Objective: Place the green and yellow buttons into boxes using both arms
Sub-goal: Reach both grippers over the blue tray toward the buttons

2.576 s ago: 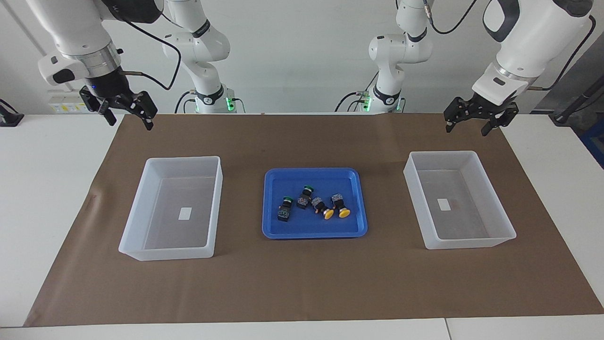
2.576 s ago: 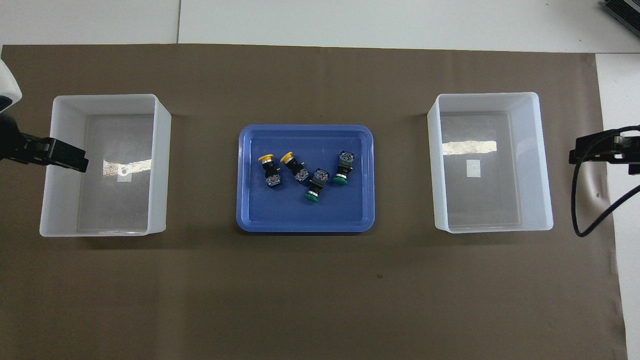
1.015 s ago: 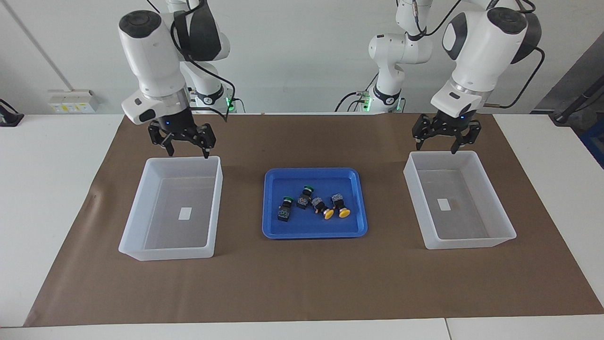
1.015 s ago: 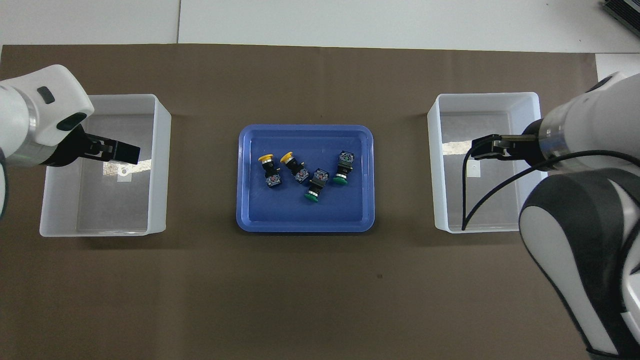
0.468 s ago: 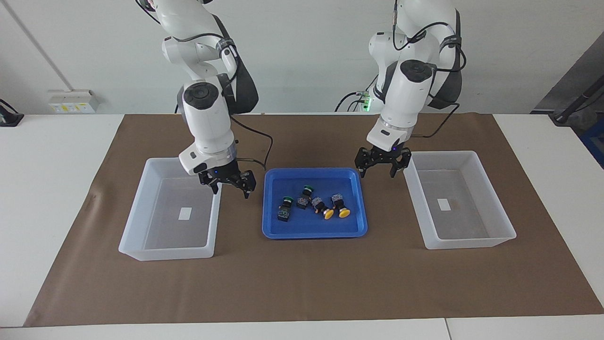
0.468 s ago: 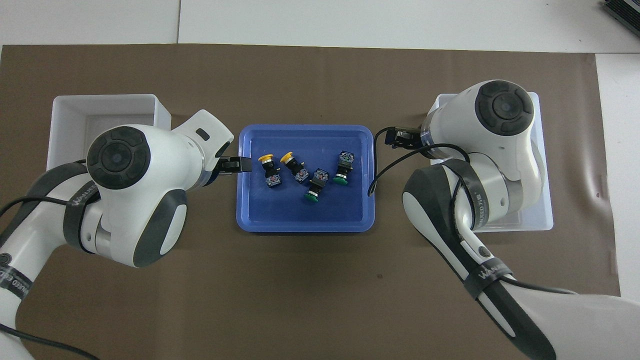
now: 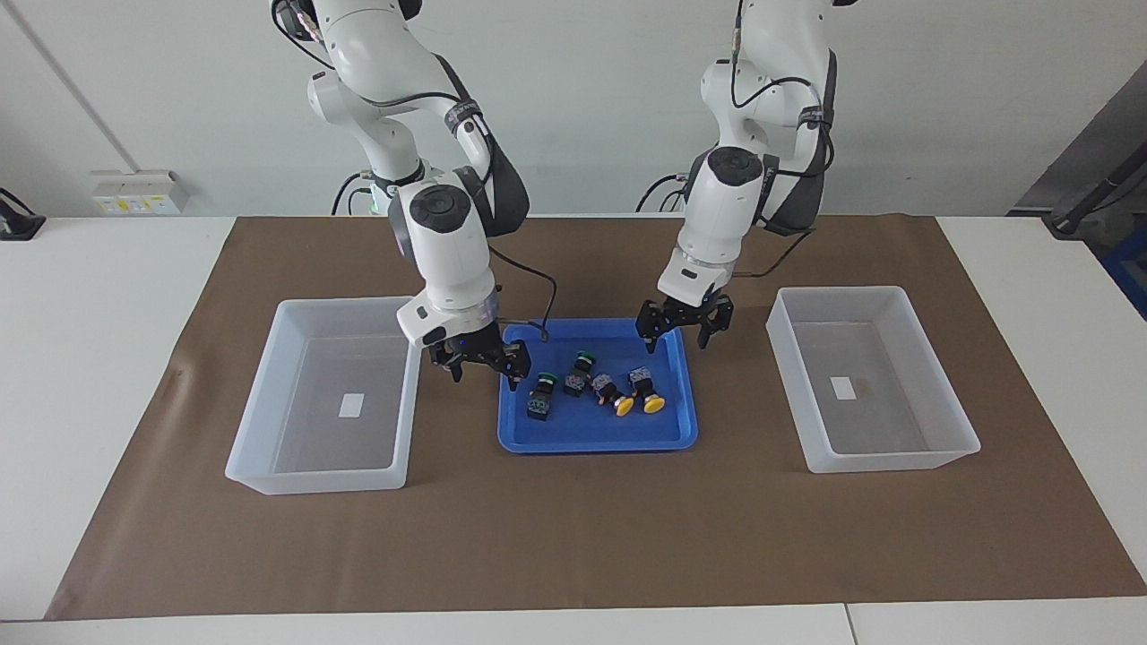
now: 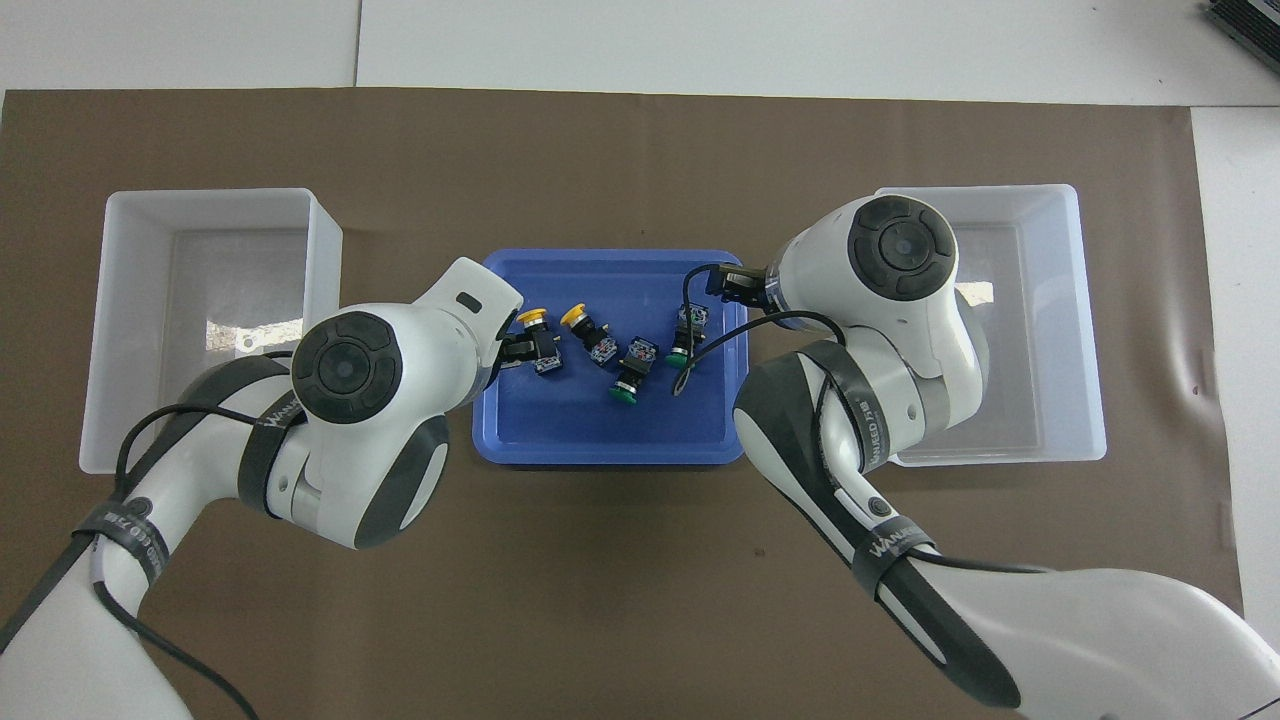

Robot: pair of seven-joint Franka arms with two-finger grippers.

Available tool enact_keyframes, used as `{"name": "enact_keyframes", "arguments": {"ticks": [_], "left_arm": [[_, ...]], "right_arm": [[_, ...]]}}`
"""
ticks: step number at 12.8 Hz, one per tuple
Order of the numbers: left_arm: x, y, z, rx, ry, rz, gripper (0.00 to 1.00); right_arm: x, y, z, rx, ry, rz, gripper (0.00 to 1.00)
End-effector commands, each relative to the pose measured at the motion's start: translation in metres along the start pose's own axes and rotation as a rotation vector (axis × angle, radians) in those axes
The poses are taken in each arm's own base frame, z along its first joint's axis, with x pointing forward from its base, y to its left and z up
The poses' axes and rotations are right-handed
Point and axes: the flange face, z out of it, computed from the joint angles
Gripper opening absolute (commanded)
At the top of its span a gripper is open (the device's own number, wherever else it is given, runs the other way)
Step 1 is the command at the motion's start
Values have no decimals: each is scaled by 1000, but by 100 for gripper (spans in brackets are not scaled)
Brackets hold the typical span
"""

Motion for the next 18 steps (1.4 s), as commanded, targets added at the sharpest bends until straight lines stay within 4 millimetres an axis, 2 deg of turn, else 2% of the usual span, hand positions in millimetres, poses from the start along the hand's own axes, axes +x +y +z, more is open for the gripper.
{"name": "enact_keyframes", "arguments": {"ticks": [1, 3, 5, 6, 7, 8, 9, 11, 12, 14, 16, 18], "left_arm": [[6, 12, 33, -1, 12, -47, 96], [11, 24, 54, -4, 13, -79, 88], [5, 29, 70, -15, 20, -75, 86], [3, 29, 71, -13, 18, -72, 78], [1, 28, 74, -5, 9, -71, 55], [-1, 25, 75, 6, -2, -72, 22], [1, 24, 75, 6, -2, -72, 0], [4, 22, 71, 6, 2, -67, 0], [7, 19, 66, 11, 0, -73, 0], [16, 13, 31, 9, 12, -76, 0], [30, -11, -11, 31, -3, -38, 0], [42, -35, -44, 46, -13, 5, 0]], "right_arm": [[5, -14, 12, 33, -3, 52, 100], [-1, -22, 24, 40, -14, 52, 100], [-6, -32, 37, 63, -42, 70, 98], [-9, -35, 46, 65, -58, 77, 95], [-17, -46, 48, 68, -65, 61, 91], [-19, -44, 51, 61, -72, 61, 89], [-19, -41, 55, 56, -77, 64, 85], [-21, -40, 64, 45, -91, 67, 77], [-22, -38, 68, 42, -98, 71, 77], [-24, -37, 76, 36, -106, 75, 75], [-25, -38, 80, 39, -103, 77, 75], [-24, -37, 84, 37, -105, 81, 74]]}}
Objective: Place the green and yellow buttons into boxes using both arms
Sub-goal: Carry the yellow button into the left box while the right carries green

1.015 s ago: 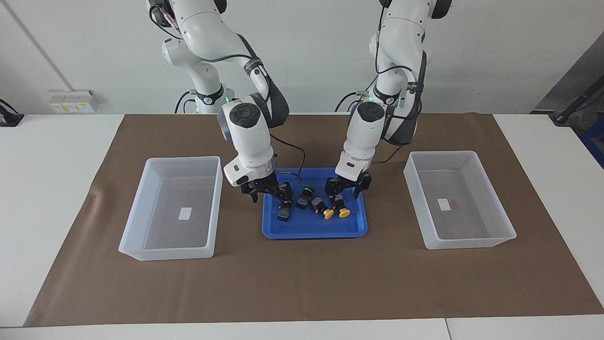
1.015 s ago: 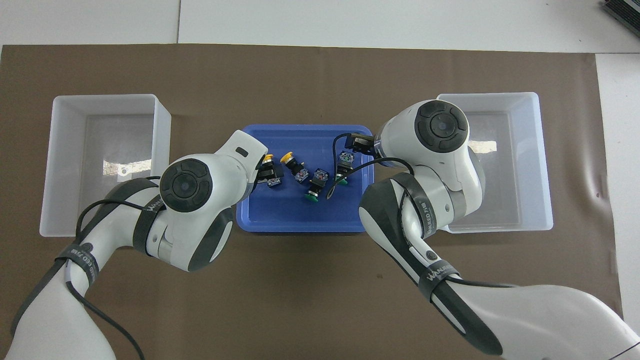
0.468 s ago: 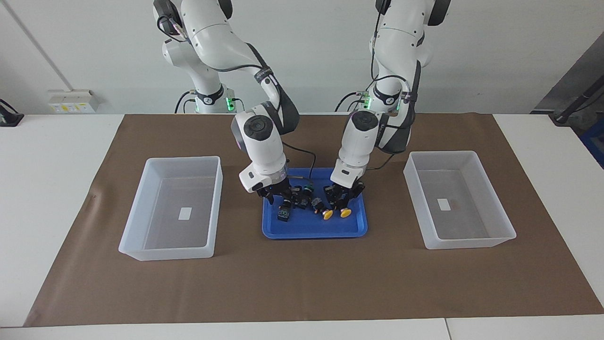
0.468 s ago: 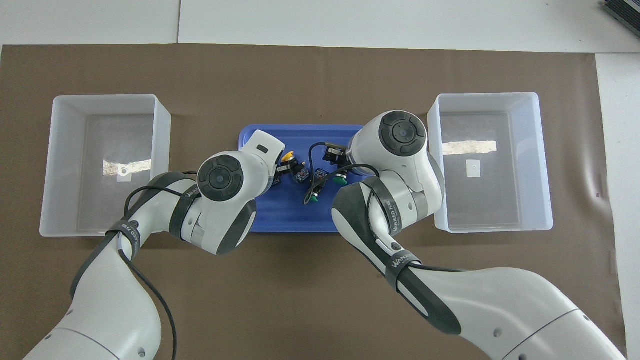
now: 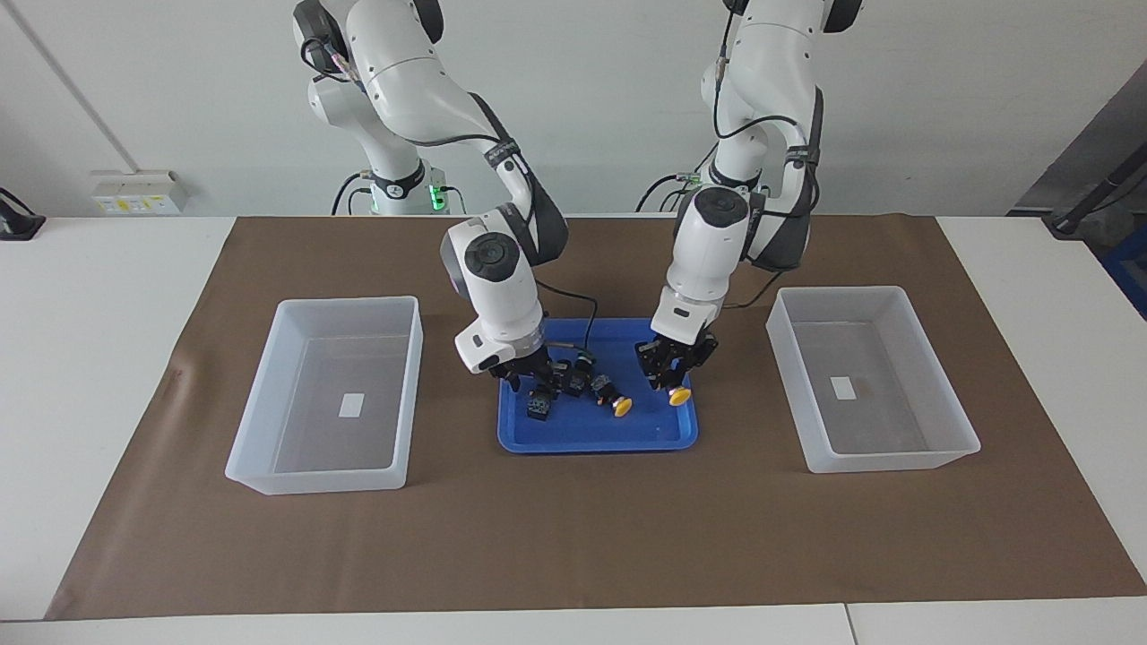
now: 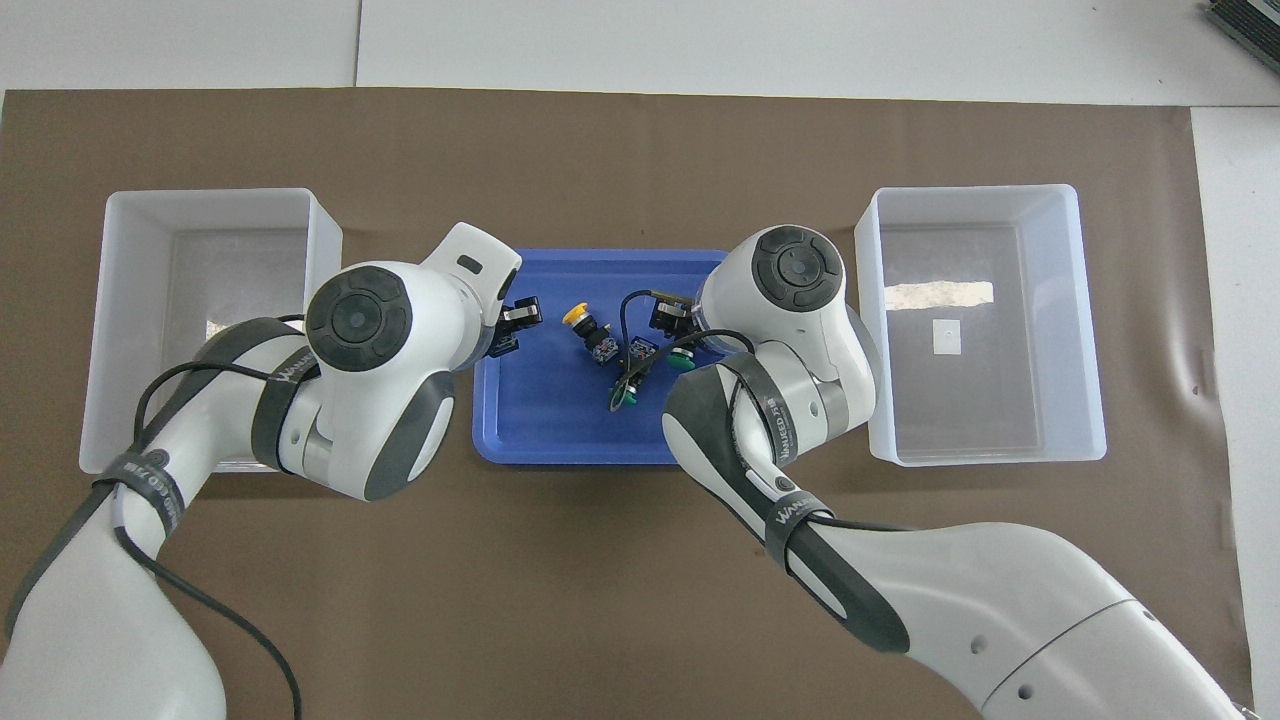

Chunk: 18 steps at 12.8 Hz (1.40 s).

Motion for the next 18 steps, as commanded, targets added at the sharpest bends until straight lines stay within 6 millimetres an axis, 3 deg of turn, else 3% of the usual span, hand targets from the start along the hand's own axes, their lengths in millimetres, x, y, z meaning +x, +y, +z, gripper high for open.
{"name": "enact_keyframes", "arguments": {"ticks": [1, 2, 4, 8, 10, 11, 13, 15, 17, 18], "left_arm": [[13, -37, -44, 26, 0, 52, 0], [24, -48, -52, 23, 15, 70, 0], [52, -92, -54, 37, 29, 118, 0], [93, -192, -63, 71, 53, 238, 0], [101, -241, -62, 88, 46, 327, 0], [104, -263, -62, 97, 52, 364, 0], [107, -295, -52, 113, 69, 404, 0], [113, -308, -25, 120, 82, 407, 0], [120, -317, -13, 130, 134, 398, 0], [121, -323, 1, 132, 125, 390, 0]], "right_arm": [[1, -4, 6, 27, 9, 40, 72], [0, -5, 8, 27, 9, 41, 58], [-1, -3, 10, 25, 7, 42, 3], [10, -1, -5, 24, -10, 61, 0], [14, -2, -44, 33, -43, 85, 0], [18, 7, -80, 39, -32, 93, 0], [29, 40, -145, 38, -4, 97, 0], [45, 82, -191, 37, 18, 37, 0], [69, 136, -216, 33, 33, -31, 0], [79, 158, -218, 28, 35, -74, 0]]}}
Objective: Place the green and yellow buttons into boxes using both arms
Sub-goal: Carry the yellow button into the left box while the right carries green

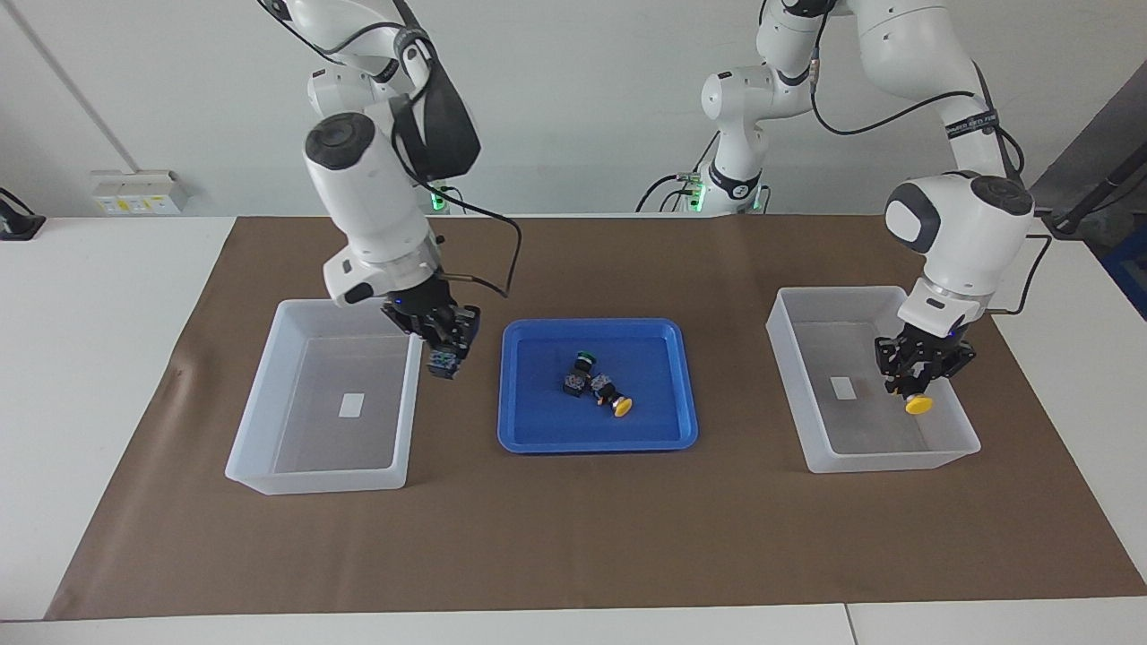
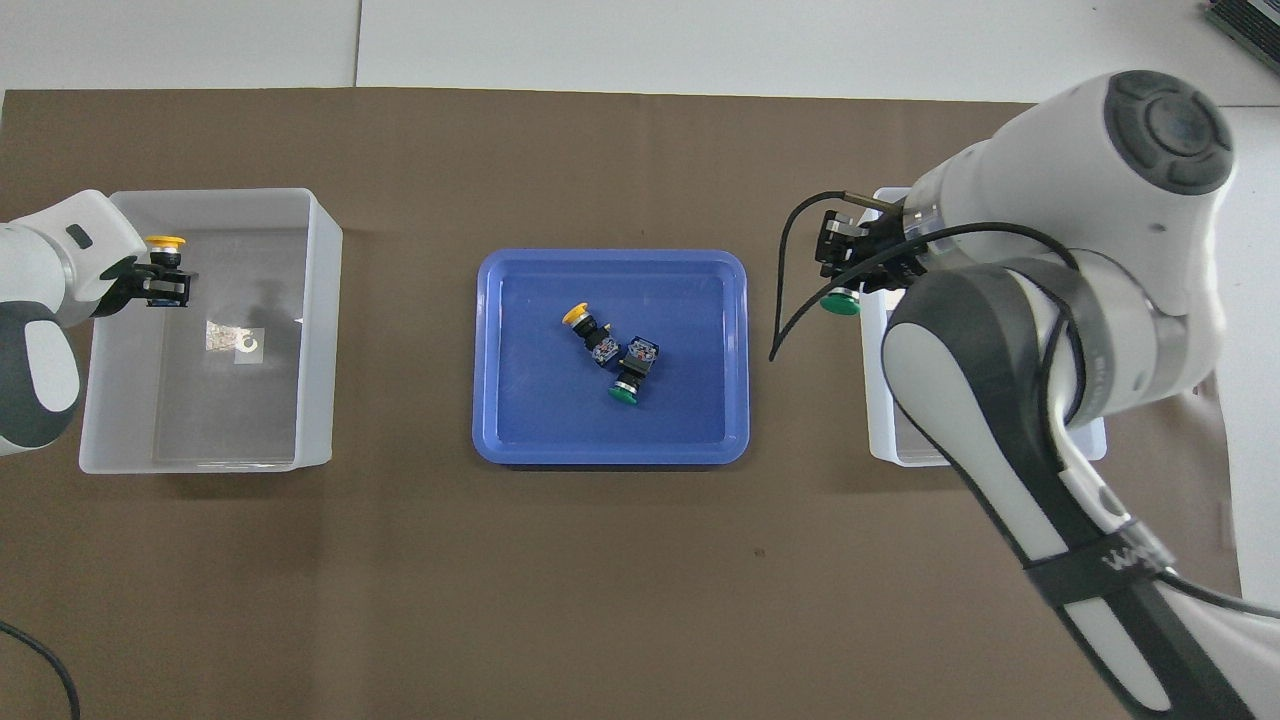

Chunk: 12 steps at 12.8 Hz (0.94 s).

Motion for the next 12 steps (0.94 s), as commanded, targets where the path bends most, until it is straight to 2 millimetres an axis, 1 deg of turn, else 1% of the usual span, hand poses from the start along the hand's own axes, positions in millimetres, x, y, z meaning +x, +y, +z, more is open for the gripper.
{"name": "enact_keyframes", "arguments": {"ticks": [1, 2, 4, 5, 6, 7, 8, 9, 10, 11, 12], "left_arm": [[1, -3, 29, 8, 21, 11, 0], [0, 1, 40, 7, 23, 16, 0], [-2, 3, 46, 4, 15, 20, 0], [-3, 3, 51, 3, 12, 21, 0], [-3, 3, 54, 3, 10, 18, 2], [-3, 3, 54, 3, 11, 18, 17], [-3, 3, 54, 3, 11, 18, 47], [-1, 5, 54, 3, 15, 17, 71], [2, 10, 52, 2, 18, 26, 87], [3, 10, 48, 3, 24, 25, 90], [6, 10, 39, 5, 32, 21, 95]], "right_arm": [[21, 55, 3, -6, 1, -96, 0], [27, 71, 9, -9, 3, -116, 0], [39, 104, 31, -14, 37, -161, 0], [42, 117, 45, -18, 54, -180, 0], [41, 123, 57, -20, 63, -196, 0], [42, 128, 66, -27, 62, -205, 0], [45, 137, 73, -41, 59, -205, 0], [46, 141, 82, -49, 47, -203, 0], [44, 145, 91, -54, 33, -208, 0], [40, 148, 97, -54, 40, -223, 0], [37, 156, 108, -57, 37, -214, 0]]}}
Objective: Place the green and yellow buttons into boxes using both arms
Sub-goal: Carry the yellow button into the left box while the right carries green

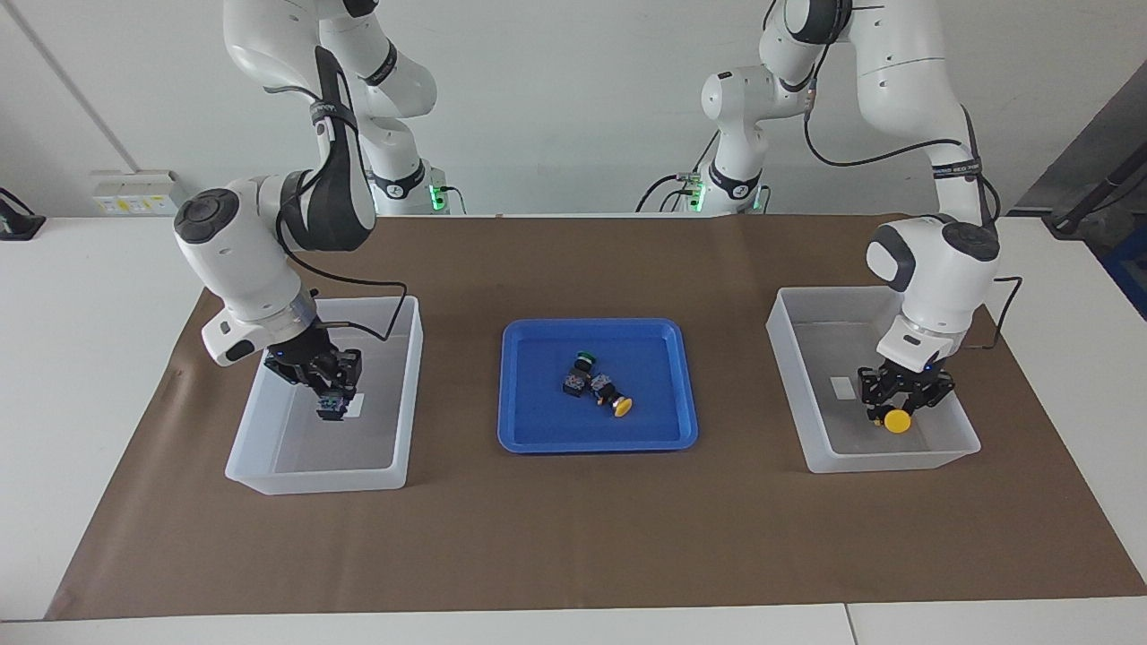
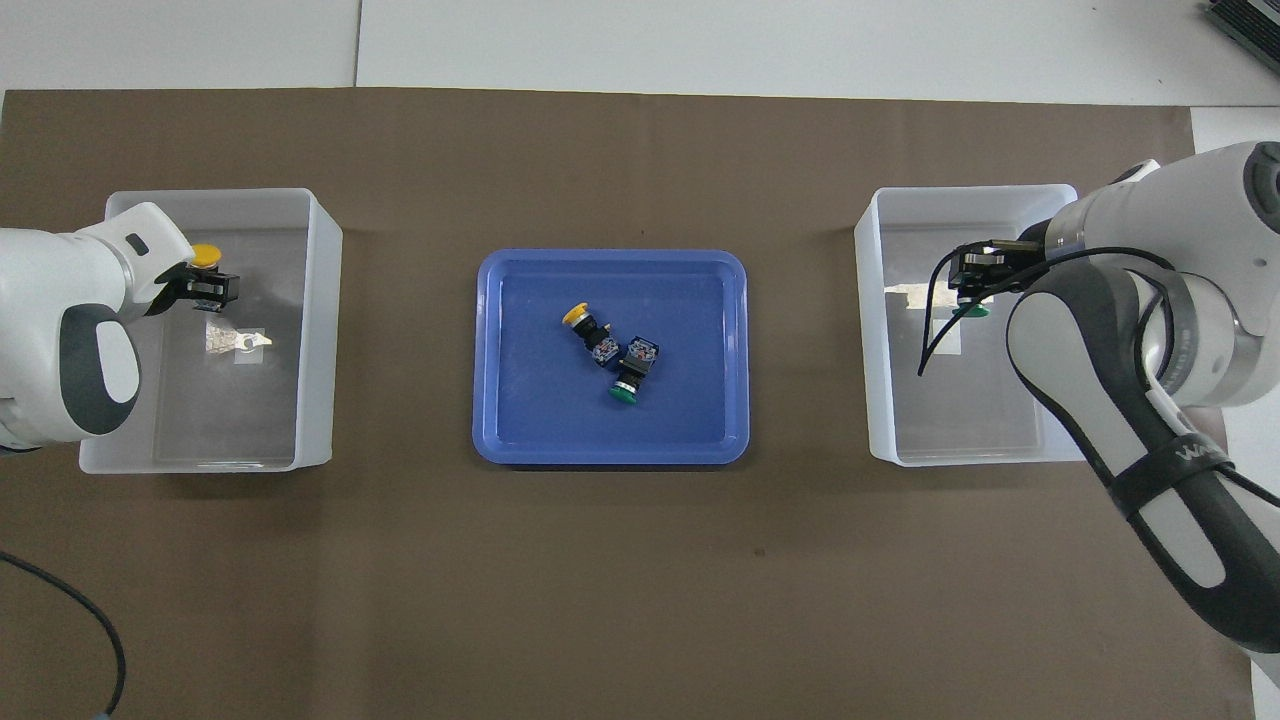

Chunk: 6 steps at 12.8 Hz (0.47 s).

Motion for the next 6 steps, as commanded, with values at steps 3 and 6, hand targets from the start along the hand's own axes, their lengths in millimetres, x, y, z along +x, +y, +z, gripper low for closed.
{"name": "enact_keyframes", "arguments": {"ticks": [3, 6], "left_arm": [[15, -1, -47, 20, 66, 8, 100], [25, 22, -105, -7, 33, -18, 100]], "right_arm": [[-24, 26, 35, -17, 29, -41, 0], [-29, 40, 50, -19, 27, -36, 60]]}}
